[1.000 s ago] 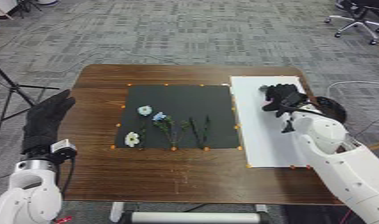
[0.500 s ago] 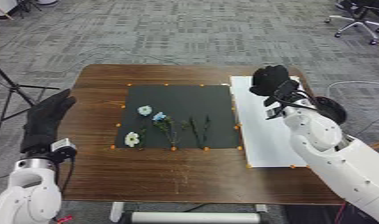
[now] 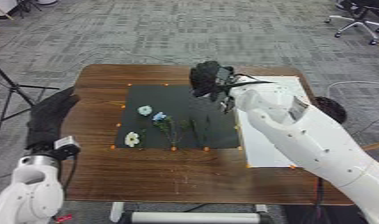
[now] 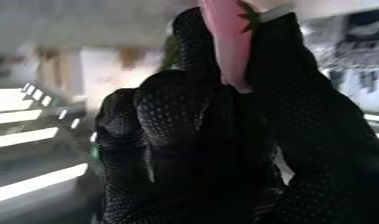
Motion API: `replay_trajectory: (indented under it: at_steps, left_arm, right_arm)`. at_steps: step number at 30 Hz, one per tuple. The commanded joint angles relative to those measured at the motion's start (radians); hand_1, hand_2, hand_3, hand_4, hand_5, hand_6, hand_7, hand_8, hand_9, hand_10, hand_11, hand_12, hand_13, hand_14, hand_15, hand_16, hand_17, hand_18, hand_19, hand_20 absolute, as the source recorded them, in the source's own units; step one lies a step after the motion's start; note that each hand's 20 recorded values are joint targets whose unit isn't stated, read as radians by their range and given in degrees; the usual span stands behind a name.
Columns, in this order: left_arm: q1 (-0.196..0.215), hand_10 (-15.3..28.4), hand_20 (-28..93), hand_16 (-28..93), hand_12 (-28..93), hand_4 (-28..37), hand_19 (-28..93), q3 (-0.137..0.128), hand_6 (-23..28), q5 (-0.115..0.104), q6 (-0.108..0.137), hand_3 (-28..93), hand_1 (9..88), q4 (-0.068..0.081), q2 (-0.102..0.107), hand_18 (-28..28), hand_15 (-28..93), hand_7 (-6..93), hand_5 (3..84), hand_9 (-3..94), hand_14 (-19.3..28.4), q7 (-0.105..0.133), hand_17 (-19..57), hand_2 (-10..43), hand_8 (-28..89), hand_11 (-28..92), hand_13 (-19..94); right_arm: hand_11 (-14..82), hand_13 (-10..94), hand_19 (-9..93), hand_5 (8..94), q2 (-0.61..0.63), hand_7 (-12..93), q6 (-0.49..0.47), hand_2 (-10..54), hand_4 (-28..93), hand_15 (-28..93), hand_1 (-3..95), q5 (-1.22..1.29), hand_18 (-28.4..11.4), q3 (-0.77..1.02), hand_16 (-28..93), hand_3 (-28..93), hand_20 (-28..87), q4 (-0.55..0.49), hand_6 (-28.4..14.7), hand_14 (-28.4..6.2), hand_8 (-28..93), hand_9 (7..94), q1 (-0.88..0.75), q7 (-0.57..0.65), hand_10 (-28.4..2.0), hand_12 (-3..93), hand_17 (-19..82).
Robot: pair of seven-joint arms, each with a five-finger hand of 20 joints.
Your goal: Arrange flowers
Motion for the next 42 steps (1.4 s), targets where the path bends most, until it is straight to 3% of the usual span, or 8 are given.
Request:
replay_trajectory:
  at_steps: [1, 5, 15, 24, 29, 35, 42]
  left_arm:
    - [-0.019, 13.6, 15, 1, 12, -24.4, 5, 0.005, 3.7, -0.004, 0.000, 70, 25.0, 0.007, -0.010, 10.6, 10, 14.4, 48.7, 49.3, 14.9, 0.004, 5.1, 1.4, -8, 19, 36]
    - [-0.005, 13.6, 15, 1, 12, -24.3, 5, -0.010, 3.8, -0.008, 0.001, 70, 25.0, 0.004, -0.012, 10.6, 10, 14.4, 48.6, 49.4, 14.9, 0.006, 5.1, 1.4, -8, 19, 36]
    - [-0.015, 13.6, 15, 1, 12, -24.4, 5, 0.006, 3.7, -0.005, -0.009, 70, 24.9, 0.011, -0.016, 10.6, 10, 14.3, 48.6, 49.4, 15.0, 0.004, 5.1, 1.3, -8, 19, 36]
    - [-0.040, 13.5, 15, 1, 12, -24.4, 5, 0.032, 3.8, -0.008, 0.006, 70, 25.0, 0.018, -0.007, 10.6, 10, 14.2, 48.7, 49.4, 15.0, -0.001, 5.1, 1.4, -8, 19, 36]
    - [-0.020, 13.6, 15, 1, 12, -24.4, 5, 0.007, 3.8, -0.007, -0.020, 70, 25.0, 0.018, -0.018, 10.6, 10, 14.2, 48.7, 49.4, 15.0, 0.007, 5.1, 1.4, -8, 19, 36]
    - [-0.022, 13.6, 15, 1, 12, -24.4, 5, 0.011, 3.8, -0.007, -0.013, 70, 25.0, 0.015, -0.015, 10.6, 10, 14.2, 48.7, 49.4, 15.0, 0.006, 5.1, 1.4, -8, 19, 36]
    - [-0.007, 13.6, 15, 1, 12, -24.4, 5, -0.006, 3.8, -0.004, -0.033, 70, 24.8, 0.014, -0.019, 10.6, 10, 14.2, 48.6, 49.3, 15.0, -0.001, 5.1, 1.3, -8, 19, 35]
  right_arm:
    - [12.6, 78, 76, 77.3, -0.145, 27, -0.035, -9.5, -19, 62, 56.4, -0.081, -22.5, -0.041, 37, 56, 63, 0.044, 4.3, -6.0, 4, 87.8, -0.084, -0.016, -8.7, 30.5, 36]
    - [12.7, 78, 75, 77.2, -0.166, 27, -0.033, -9.5, -19, 62, 56.2, -0.088, -22.5, -0.037, 37, 57, 63, 0.066, 4.4, -6.1, 4, 87.7, -0.089, -0.011, -8.7, 30.3, 36]
    - [13.0, 78, 75, 77.0, -0.201, 27, -0.006, -9.5, -19, 62, 55.9, -0.115, -22.6, -0.024, 37, 57, 63, 0.109, 4.6, -6.3, 4, 87.8, -0.095, -0.007, -8.6, 29.9, 36]
    - [13.2, 78, 75, 77.1, -0.221, 27, 0.038, -9.5, -19, 62, 55.8, -0.140, -22.5, -0.012, 37, 57, 63, 0.131, 4.6, -6.4, 4, 87.9, -0.095, 0.021, -8.5, 29.5, 36]
    - [13.4, 78, 75, 77.3, -0.232, 27, 0.048, -9.5, -19, 62, 55.8, -0.144, -22.6, -0.009, 37, 57, 62, 0.151, 4.6, -6.4, 4, 87.9, -0.106, 0.050, -8.6, 29.4, 36]
    - [14.0, 78, 75, 77.2, -0.231, 27, 0.029, -9.5, -17, 62, 53.3, -0.132, -23.0, -0.020, 37, 57, 63, 0.142, 4.4, -6.7, 4, 86.8, -0.099, 0.077, -9.0, 28.1, 36]
    - [16.8, 76, 74, 72.8, -0.215, 23, -0.003, -9.5, -14, 61, 48.8, -0.132, -23.4, -0.014, 38, 56, 63, 0.123, 2.3, -7.6, 5, 81.2, -0.091, 0.084, -10.8, 20.1, 34]
